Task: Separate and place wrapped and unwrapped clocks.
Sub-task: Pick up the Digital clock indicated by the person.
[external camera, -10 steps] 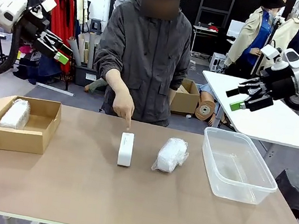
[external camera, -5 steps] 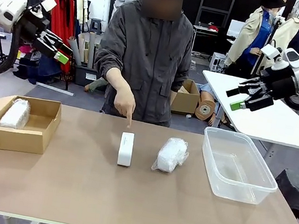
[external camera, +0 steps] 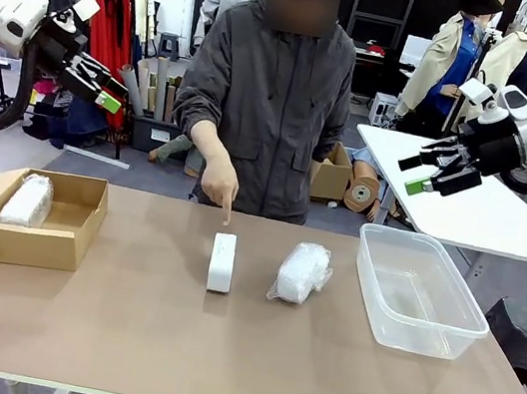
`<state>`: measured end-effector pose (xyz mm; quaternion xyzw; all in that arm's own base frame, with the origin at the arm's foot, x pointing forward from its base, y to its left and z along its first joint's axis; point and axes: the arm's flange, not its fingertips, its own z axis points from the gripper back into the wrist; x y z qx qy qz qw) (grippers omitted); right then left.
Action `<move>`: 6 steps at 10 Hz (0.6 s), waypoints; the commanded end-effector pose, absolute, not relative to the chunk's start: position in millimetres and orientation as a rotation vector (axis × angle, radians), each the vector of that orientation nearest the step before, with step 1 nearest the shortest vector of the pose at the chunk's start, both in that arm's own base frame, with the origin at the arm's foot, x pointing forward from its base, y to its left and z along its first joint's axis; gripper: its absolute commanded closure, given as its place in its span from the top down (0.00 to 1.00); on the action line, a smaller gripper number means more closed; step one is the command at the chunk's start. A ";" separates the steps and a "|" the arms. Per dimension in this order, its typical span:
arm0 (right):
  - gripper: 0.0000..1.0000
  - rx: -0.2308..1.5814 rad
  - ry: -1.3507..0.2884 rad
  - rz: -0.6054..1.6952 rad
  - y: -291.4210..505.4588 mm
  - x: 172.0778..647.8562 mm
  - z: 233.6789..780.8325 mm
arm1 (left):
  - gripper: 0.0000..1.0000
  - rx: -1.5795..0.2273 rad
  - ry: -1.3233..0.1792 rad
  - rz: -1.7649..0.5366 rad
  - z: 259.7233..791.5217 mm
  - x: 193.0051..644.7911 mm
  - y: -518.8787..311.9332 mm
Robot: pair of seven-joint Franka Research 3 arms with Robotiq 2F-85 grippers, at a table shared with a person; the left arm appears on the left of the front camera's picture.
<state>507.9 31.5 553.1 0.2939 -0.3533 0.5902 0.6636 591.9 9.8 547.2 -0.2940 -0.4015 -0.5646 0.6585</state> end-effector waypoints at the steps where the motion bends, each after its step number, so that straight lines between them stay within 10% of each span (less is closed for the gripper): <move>1: 1.00 0.664 -0.800 1.335 31.9 506.3 553.8 | 1.00 -0.671 -0.922 -1.271 548.4 592.4 9.5; 6: 1.00 0.664 -0.800 1.335 31.9 506.3 553.8 | 1.00 -0.671 -0.922 -1.271 548.4 592.4 9.5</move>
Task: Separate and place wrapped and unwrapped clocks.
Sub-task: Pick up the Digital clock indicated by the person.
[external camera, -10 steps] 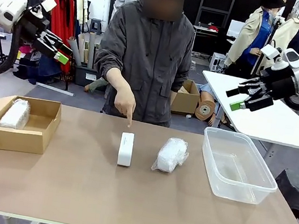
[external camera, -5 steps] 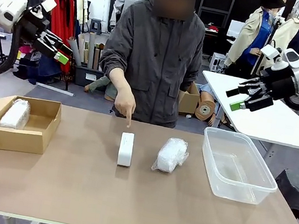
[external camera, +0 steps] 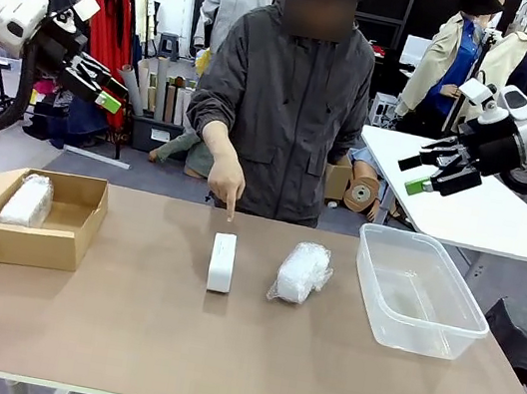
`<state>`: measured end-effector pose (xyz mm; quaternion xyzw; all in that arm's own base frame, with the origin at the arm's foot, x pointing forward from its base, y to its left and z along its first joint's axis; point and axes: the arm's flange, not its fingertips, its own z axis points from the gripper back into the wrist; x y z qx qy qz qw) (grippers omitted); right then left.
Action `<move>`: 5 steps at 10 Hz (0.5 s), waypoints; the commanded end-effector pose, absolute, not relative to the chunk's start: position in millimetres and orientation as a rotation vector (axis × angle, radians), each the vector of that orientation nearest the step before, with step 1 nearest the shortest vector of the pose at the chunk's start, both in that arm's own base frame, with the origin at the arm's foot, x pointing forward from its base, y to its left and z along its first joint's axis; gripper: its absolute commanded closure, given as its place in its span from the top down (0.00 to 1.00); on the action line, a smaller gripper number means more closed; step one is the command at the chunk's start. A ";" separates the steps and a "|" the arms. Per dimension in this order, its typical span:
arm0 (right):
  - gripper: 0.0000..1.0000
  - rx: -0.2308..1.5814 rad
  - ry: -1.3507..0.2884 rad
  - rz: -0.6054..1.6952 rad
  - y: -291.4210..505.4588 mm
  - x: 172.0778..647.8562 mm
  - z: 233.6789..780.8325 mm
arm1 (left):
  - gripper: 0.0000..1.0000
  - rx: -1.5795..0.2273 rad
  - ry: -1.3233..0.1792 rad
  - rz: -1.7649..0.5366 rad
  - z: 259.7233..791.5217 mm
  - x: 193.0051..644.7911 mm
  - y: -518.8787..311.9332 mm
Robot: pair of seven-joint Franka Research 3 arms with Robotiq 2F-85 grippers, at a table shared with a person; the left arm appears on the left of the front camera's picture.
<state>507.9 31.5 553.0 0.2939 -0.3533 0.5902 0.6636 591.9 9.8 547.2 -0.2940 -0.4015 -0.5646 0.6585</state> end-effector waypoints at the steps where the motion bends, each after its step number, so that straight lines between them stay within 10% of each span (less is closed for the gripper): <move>1: 1.00 0.664 -0.800 1.335 31.9 506.3 553.8 | 1.00 -0.671 -0.922 -1.271 548.4 592.4 9.5; 5: 1.00 0.678 -0.773 1.314 46.8 509.1 550.8 | 1.00 -0.671 -0.922 -1.271 548.4 592.4 9.5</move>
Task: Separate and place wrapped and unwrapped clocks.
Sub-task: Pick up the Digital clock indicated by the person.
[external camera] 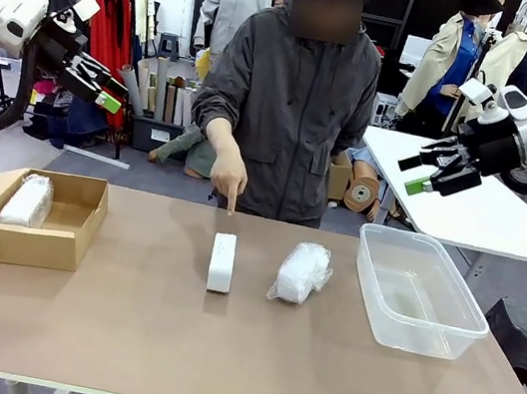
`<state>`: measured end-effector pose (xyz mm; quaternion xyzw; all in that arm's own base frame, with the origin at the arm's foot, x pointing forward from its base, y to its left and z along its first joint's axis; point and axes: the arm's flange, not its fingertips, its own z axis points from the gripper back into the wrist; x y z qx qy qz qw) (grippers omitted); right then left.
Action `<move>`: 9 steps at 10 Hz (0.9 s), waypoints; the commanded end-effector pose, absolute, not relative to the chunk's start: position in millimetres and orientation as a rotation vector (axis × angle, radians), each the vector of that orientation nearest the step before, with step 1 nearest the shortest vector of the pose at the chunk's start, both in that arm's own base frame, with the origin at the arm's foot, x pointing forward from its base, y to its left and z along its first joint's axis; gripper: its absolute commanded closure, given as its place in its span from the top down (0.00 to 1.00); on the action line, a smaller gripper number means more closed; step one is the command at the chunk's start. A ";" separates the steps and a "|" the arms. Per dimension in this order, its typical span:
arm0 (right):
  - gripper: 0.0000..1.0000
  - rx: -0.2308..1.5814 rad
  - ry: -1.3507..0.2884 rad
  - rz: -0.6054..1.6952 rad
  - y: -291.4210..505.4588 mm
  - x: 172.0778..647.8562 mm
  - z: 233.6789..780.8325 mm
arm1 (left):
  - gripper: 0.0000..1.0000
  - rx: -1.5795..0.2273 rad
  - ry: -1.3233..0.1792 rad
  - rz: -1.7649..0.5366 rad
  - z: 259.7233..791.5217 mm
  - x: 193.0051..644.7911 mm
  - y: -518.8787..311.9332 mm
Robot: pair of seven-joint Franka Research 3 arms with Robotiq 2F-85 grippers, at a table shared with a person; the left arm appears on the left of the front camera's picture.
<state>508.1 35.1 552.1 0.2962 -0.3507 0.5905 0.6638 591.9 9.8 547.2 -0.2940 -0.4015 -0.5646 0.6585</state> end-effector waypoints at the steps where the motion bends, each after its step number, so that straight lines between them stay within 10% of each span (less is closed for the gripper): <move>1: 1.00 0.696 -0.741 1.287 65.1 507.4 546.1 | 1.00 -0.671 -0.922 -1.271 548.4 592.4 9.5; 9: 1.00 0.320 -0.275 1.189 199.7 525.9 521.5 | 1.00 -0.671 -0.922 -1.271 548.4 592.4 9.5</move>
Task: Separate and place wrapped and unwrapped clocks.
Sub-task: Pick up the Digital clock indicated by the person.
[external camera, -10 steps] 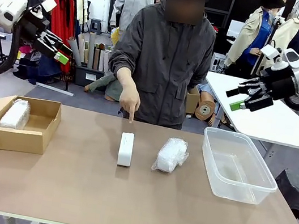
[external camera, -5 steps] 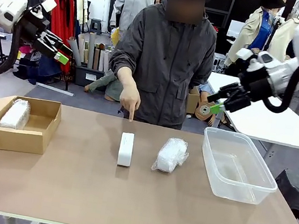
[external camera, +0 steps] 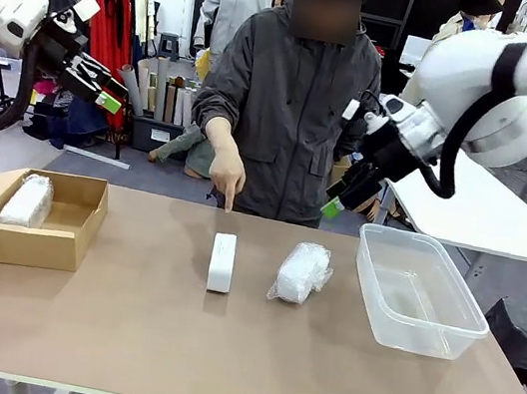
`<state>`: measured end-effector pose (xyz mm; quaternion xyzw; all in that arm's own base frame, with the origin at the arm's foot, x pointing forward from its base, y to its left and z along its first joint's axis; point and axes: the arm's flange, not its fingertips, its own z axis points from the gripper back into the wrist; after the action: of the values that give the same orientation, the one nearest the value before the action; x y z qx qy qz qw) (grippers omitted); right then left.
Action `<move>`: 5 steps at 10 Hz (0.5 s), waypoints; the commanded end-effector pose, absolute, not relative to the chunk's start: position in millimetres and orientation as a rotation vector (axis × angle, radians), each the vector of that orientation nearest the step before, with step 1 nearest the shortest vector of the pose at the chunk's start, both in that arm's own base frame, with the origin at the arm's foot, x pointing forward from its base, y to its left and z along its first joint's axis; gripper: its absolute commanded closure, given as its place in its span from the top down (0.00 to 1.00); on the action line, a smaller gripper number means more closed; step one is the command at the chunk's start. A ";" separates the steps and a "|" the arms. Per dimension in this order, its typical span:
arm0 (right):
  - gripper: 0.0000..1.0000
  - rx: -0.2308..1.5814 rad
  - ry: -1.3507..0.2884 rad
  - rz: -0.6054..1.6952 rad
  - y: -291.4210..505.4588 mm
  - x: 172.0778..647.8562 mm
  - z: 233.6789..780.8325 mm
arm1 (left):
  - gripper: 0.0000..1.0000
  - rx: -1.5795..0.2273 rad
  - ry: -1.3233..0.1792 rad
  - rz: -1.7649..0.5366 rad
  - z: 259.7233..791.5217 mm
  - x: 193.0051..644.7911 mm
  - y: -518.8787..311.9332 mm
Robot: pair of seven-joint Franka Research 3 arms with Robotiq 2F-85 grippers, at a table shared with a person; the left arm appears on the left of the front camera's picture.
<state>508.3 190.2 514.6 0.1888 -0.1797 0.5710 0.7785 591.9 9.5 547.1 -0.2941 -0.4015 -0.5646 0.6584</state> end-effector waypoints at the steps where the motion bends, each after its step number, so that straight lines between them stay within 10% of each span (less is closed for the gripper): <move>1: 1.00 0.236 -0.222 1.159 209.9 529.7 518.3 | 1.00 -0.671 -0.922 -1.271 548.4 592.4 9.5; 5: 1.00 0.277 -0.165 1.156 212.2 539.2 508.9 | 1.00 -0.671 -0.922 -1.271 548.4 592.4 9.5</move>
<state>533.3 214.3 495.5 0.0733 -0.0721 0.5394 0.8358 591.9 9.5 547.1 -0.2941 -0.4014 -0.5646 0.6584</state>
